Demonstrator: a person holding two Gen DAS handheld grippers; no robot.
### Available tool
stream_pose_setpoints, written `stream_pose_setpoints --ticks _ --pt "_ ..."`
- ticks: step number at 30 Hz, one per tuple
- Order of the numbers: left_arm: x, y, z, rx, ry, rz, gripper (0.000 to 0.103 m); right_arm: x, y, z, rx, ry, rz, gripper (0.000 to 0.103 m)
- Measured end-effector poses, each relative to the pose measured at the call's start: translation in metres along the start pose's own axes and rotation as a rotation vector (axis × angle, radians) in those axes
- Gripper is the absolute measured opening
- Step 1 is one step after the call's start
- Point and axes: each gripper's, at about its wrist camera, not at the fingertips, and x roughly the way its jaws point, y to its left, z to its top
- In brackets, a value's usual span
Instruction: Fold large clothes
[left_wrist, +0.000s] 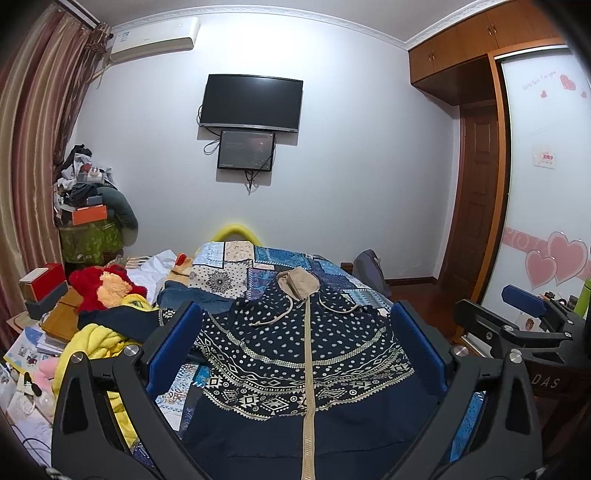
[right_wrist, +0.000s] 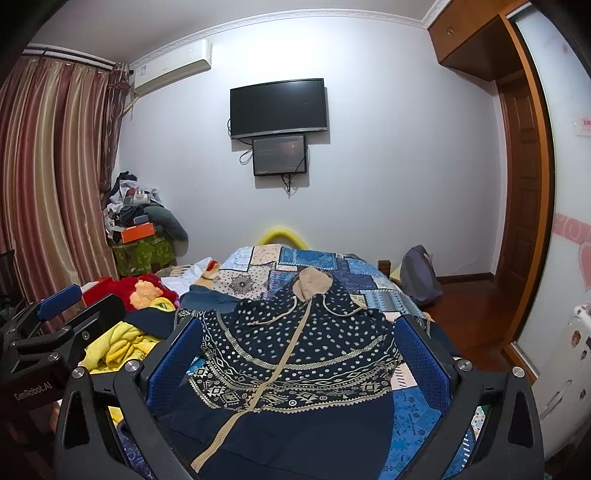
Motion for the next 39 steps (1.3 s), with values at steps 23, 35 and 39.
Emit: stream_pose_setpoints --ticks 23,35,39 --pt "0.005 0.002 0.001 -0.012 0.006 -0.005 0.103 0.003 0.0 0.001 -0.003 0.001 -0.003 0.103" --pt "0.009 0.005 -0.002 -0.011 0.009 0.006 0.103 0.006 -0.002 0.001 -0.001 0.013 -0.002 0.103" --pt "0.014 0.011 -0.002 -0.026 0.016 0.005 0.103 0.015 -0.004 -0.001 -0.003 0.032 -0.006 0.103"
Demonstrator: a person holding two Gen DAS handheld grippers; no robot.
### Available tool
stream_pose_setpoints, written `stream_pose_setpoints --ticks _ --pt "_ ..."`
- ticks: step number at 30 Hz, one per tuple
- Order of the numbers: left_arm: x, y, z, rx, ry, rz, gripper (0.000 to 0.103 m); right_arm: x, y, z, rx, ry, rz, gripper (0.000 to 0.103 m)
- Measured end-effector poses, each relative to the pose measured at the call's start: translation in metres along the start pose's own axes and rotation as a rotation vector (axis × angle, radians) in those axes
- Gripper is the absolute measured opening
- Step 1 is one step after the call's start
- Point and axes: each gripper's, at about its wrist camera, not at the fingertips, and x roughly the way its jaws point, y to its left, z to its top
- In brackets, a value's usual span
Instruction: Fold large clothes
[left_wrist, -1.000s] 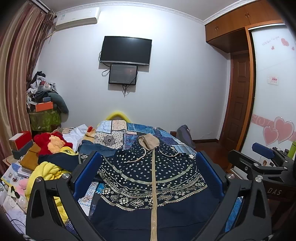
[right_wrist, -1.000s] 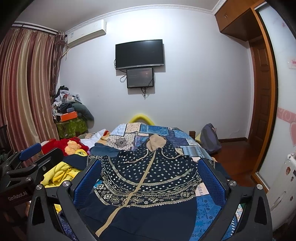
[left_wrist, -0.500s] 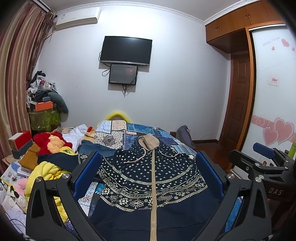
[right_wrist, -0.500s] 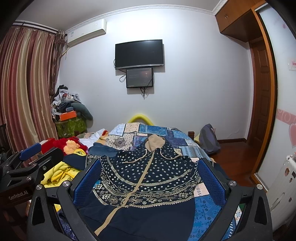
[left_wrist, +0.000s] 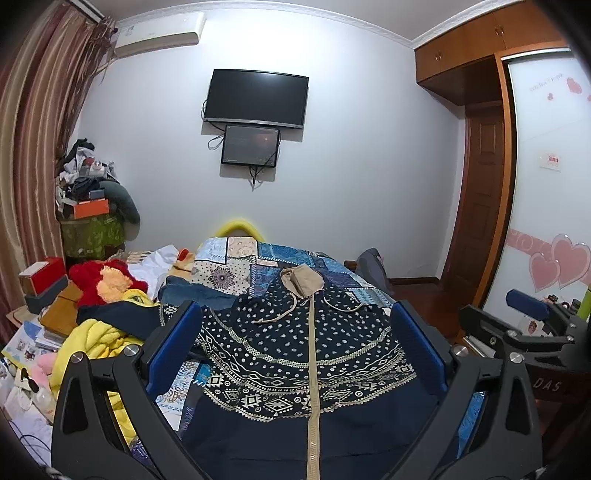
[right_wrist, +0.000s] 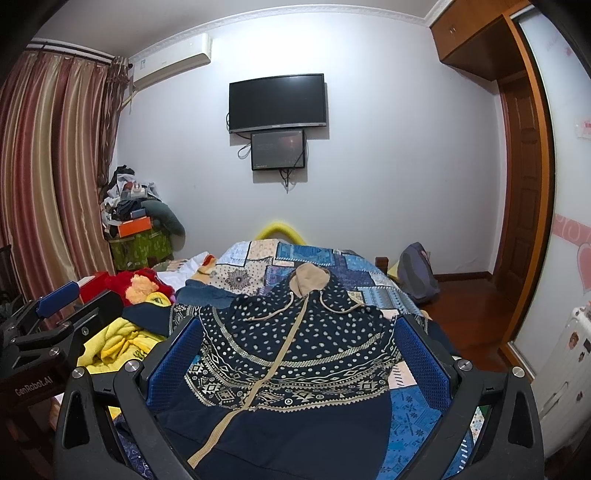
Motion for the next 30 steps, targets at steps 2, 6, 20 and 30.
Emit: stream_pose_setpoints --ticks 2,6,20,30 --pt "0.005 0.005 0.001 -0.007 0.007 0.004 0.103 0.008 0.001 -0.002 -0.001 0.015 -0.001 0.103" --pt "0.019 0.019 0.0 -0.024 0.014 0.048 0.103 0.028 0.005 -0.008 -0.005 0.053 0.005 0.103" --pt "0.146 0.15 -0.027 -0.111 0.22 0.265 0.103 0.167 0.003 -0.008 -0.042 0.186 0.018 0.103" --pt "0.228 0.268 -0.081 -0.219 0.4 0.309 0.103 0.297 -0.015 -0.013 -0.072 0.376 0.064 0.103"
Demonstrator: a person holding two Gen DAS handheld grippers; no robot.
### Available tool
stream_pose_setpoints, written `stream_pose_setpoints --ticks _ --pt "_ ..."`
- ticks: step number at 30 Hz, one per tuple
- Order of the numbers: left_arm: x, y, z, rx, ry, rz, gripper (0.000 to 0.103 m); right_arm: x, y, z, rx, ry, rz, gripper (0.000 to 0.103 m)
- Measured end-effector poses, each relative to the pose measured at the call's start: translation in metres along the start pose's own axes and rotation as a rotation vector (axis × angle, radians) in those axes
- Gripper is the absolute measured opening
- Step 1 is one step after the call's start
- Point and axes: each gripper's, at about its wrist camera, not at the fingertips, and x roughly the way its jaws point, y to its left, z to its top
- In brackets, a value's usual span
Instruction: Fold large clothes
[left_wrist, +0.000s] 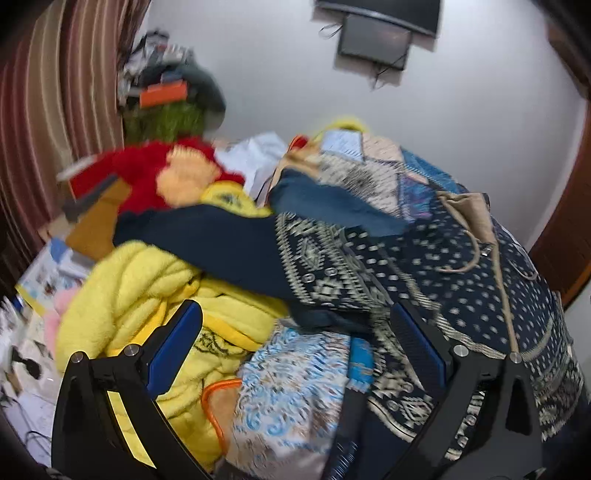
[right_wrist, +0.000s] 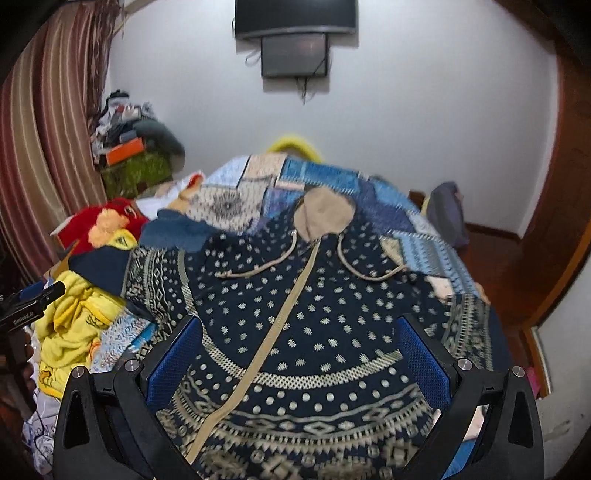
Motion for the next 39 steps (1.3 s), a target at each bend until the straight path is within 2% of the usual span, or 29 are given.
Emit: stream_pose_setpoints --ticks 4,6,8,10,14,17,18,20,22,24,26,31,35,39 --pt "0.045 0.03 0.007 -0.085 0.078 -0.017 0.103 0.044 -0.007 0.006 0.014 0.078 -0.002 0.103" --pt "0.071 0.044 0.011 -0.127 0.127 -0.019 0.097 0.068 -0.007 0.008 0.012 0.131 -0.004 0.103" --pt "0.094 0.055 0.014 -0.169 0.186 -0.038 0.087 0.093 -0.005 0.011 -0.007 0.18 -0.015 0.103" --pt "0.111 0.065 0.017 -0.214 0.218 -0.076 0.083 0.111 -0.003 0.012 -0.026 0.208 -0.024 0.103" --pt "0.142 0.084 0.019 -0.324 0.273 -0.091 0.067 0.14 0.001 0.017 -0.048 0.241 -0.022 0.103" --pt "0.155 0.091 0.023 -0.357 0.264 -0.049 0.058 0.154 0.001 0.022 -0.052 0.248 -0.001 0.103" --pt "0.157 0.09 0.026 -0.348 0.252 -0.027 0.056 0.158 0.0 0.023 -0.049 0.256 0.008 0.103" --pt "0.158 0.083 0.034 -0.298 0.225 0.032 0.035 0.167 -0.001 0.026 -0.038 0.28 0.016 0.103" --pt "0.159 0.072 0.044 -0.213 0.204 0.109 0.022 0.173 -0.002 0.027 -0.02 0.302 0.027 0.103" --pt "0.156 0.057 0.053 -0.126 0.167 0.189 0.015 0.175 -0.005 0.026 0.007 0.324 0.047 0.103" --pt "0.147 0.045 0.063 -0.065 0.132 0.213 0.01 0.173 -0.008 0.024 0.026 0.33 0.06 0.103" --pt "0.117 -0.001 0.098 0.027 0.032 0.149 0.007 0.154 -0.021 0.021 0.056 0.32 0.073 0.103" --pt "0.088 -0.055 0.128 0.065 -0.032 -0.01 0.004 0.134 -0.041 0.021 0.096 0.305 0.084 0.103" --pt "0.068 -0.121 0.139 0.13 -0.048 -0.147 0.004 0.115 -0.064 0.02 0.147 0.295 0.092 0.103"
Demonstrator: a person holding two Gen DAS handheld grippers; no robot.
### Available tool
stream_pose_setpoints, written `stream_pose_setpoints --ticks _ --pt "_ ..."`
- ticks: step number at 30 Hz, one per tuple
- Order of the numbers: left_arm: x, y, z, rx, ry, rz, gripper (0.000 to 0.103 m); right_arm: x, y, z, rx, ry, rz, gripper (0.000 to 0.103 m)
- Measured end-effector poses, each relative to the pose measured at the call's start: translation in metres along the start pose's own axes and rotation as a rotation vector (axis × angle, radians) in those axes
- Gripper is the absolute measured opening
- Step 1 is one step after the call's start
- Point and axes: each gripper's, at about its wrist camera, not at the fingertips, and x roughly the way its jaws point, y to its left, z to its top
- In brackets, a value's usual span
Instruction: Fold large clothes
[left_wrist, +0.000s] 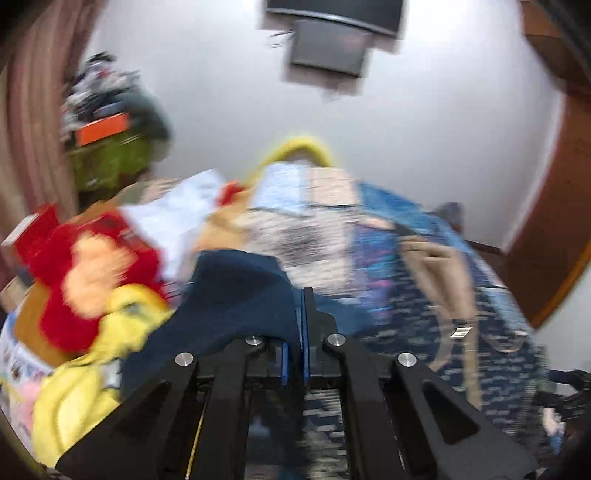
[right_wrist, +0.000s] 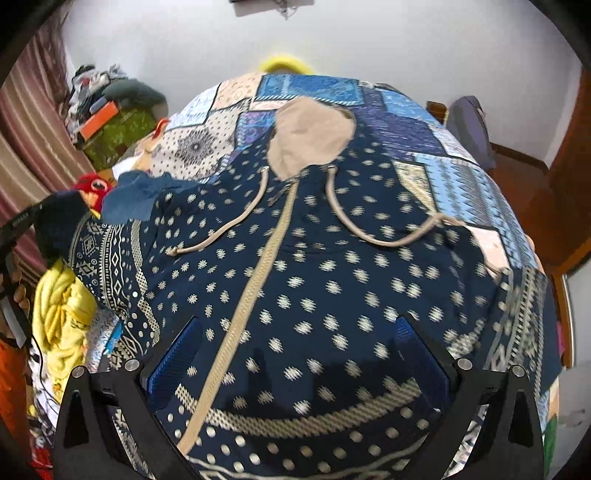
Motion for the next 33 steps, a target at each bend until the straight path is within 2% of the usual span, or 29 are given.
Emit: stream_pose_setpoints --ticks 3,6,8,11,15,18,21,24,25,26,29,33 --pt "0.005 -0.065 0.001 0.082 0.026 -0.119 0.004 -0.016 -0.016 -0.005 0.018 -0.016 -0.01 0.103" --pt "0.014 -0.115 -0.017 0.161 0.073 -0.181 0.004 -0.03 -0.032 -0.01 0.028 -0.029 -0.021 0.103" --pt "0.029 -0.152 -0.04 0.223 0.134 -0.225 0.004 -0.038 -0.041 -0.015 0.033 -0.037 -0.028 0.103" --pt "0.049 -0.185 -0.077 0.266 0.248 -0.281 0.004 -0.049 -0.053 -0.025 0.036 -0.038 -0.04 0.103" --pt "0.067 -0.215 -0.126 0.3 0.374 -0.298 0.004 -0.056 -0.065 -0.038 0.034 -0.029 -0.064 0.103" --pt "0.074 -0.221 -0.148 0.32 0.433 -0.294 0.004 -0.059 -0.07 -0.047 0.02 -0.022 -0.088 0.103" --pt "0.07 -0.219 -0.165 0.339 0.457 -0.287 0.007 -0.059 -0.069 -0.053 -0.009 -0.013 -0.111 0.103" --pt "0.058 -0.212 -0.17 0.343 0.471 -0.326 0.025 -0.058 -0.061 -0.054 -0.051 -0.005 -0.127 0.103" --pt "0.053 -0.208 -0.17 0.341 0.476 -0.33 0.042 -0.058 -0.058 -0.054 -0.06 -0.006 -0.13 0.103" --pt "0.048 -0.204 -0.169 0.34 0.473 -0.328 0.054 -0.058 -0.052 -0.052 -0.073 -0.007 -0.131 0.103" --pt "0.025 -0.182 -0.16 0.344 0.42 -0.307 0.057 -0.059 -0.033 -0.044 -0.115 -0.021 -0.121 0.103" --pt "0.003 -0.132 -0.142 0.301 0.358 -0.228 0.061 -0.058 0.006 -0.03 -0.188 -0.048 -0.097 0.103"
